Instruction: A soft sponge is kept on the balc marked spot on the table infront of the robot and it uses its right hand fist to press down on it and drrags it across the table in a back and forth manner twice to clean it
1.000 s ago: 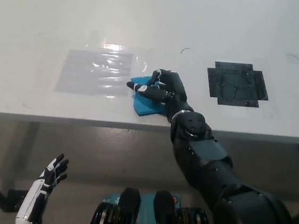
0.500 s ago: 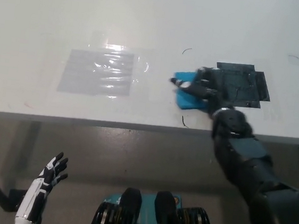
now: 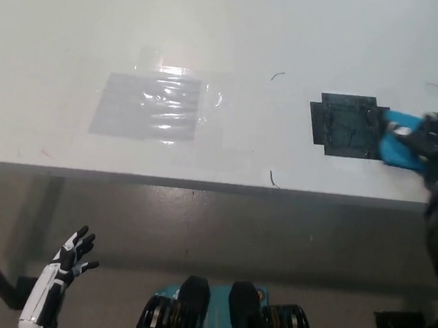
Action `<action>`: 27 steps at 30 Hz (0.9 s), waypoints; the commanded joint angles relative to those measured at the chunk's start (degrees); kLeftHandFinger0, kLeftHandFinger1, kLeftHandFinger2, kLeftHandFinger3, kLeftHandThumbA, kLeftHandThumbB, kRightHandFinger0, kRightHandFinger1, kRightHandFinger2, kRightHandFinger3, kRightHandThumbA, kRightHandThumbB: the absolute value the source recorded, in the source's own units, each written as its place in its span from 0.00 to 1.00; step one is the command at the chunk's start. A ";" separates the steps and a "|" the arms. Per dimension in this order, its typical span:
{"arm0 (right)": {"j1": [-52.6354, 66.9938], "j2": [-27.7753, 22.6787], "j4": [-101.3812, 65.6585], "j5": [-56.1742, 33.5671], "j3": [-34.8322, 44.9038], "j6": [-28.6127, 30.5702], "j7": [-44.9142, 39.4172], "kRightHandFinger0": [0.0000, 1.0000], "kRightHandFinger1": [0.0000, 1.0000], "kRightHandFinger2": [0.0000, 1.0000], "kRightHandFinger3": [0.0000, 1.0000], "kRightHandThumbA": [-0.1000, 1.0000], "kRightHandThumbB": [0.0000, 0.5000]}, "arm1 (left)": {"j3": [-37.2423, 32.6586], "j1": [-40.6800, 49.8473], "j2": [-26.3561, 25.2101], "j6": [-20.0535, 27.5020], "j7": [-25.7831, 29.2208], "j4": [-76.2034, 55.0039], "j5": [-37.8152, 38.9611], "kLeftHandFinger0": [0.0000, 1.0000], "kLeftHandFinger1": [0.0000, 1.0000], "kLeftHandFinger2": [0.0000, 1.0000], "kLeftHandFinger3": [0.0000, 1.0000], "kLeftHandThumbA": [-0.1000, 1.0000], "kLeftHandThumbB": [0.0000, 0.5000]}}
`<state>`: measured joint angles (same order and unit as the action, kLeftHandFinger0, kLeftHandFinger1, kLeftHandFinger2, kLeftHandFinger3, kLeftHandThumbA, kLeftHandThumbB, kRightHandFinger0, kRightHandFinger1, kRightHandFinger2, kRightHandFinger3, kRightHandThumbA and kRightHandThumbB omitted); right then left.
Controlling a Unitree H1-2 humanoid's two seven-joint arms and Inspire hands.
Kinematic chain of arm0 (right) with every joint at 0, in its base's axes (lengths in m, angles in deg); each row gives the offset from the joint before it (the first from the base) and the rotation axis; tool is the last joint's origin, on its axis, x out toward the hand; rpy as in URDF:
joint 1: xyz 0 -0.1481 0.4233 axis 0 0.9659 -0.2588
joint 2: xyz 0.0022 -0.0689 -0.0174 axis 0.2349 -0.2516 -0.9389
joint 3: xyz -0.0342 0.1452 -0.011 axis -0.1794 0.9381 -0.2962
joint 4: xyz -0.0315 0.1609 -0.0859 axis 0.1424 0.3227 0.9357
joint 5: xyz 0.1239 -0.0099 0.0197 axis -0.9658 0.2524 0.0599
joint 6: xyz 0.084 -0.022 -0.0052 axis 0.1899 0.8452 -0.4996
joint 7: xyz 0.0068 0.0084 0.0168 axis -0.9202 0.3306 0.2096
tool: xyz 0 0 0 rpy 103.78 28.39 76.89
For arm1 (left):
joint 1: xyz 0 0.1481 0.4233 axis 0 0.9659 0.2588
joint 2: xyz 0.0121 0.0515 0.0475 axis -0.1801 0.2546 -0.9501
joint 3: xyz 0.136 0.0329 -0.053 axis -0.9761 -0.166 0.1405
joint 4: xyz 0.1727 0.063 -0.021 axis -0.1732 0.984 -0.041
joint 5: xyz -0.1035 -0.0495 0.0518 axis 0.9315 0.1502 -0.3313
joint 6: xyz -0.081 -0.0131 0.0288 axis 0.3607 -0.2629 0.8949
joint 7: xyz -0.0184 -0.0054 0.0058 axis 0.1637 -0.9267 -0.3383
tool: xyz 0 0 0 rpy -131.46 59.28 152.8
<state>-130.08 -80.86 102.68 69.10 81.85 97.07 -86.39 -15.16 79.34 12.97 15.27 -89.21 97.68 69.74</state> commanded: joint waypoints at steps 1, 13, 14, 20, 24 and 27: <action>3.58 -4.05 0.66 -1.50 1.78 -0.22 3.52 0.00 0.00 0.21 0.16 1.00 0.22 | 0.14 -0.52 -0.75 2.96 0.45 0.14 -0.41 0.85 1.00 1.00 1.00 1.00 0.93; 4.28 -6.32 0.62 -3.09 5.24 0.24 5.69 0.00 0.00 0.16 0.15 1.00 0.20 | 0.27 -0.51 -0.94 2.45 0.57 0.15 -0.67 0.84 1.00 1.00 1.00 1.00 0.96; 4.08 -6.10 0.59 -2.97 5.10 0.15 5.86 0.00 0.00 0.16 0.15 1.00 0.20 | 0.29 -0.59 -0.97 2.43 0.60 0.17 -0.73 0.83 1.00 1.00 1.00 1.00 0.96; 2.43 -2.42 -0.22 -2.17 3.31 -0.36 4.05 0.00 0.00 0.16 0.15 1.00 0.19 | 0.13 -0.52 -1.04 3.08 0.16 0.87 -0.49 0.82 1.00 1.00 1.00 1.00 0.98; 0.75 0.76 -0.34 -2.83 3.28 -0.13 2.70 0.00 0.00 0.20 0.17 1.00 0.30 | 0.14 -0.43 -0.91 2.73 0.13 0.64 -0.27 0.80 1.00 1.00 1.00 1.00 0.98; -0.99 3.69 -0.24 -0.47 0.79 -0.85 3.81 0.00 0.00 0.19 0.11 1.00 0.35 | 0.23 -0.62 -0.77 2.95 0.32 0.74 -0.24 0.76 1.00 1.00 1.00 1.00 0.98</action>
<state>-128.52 -82.30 101.81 66.42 85.33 98.86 -82.88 -15.09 79.24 12.97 16.09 -89.22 99.05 69.58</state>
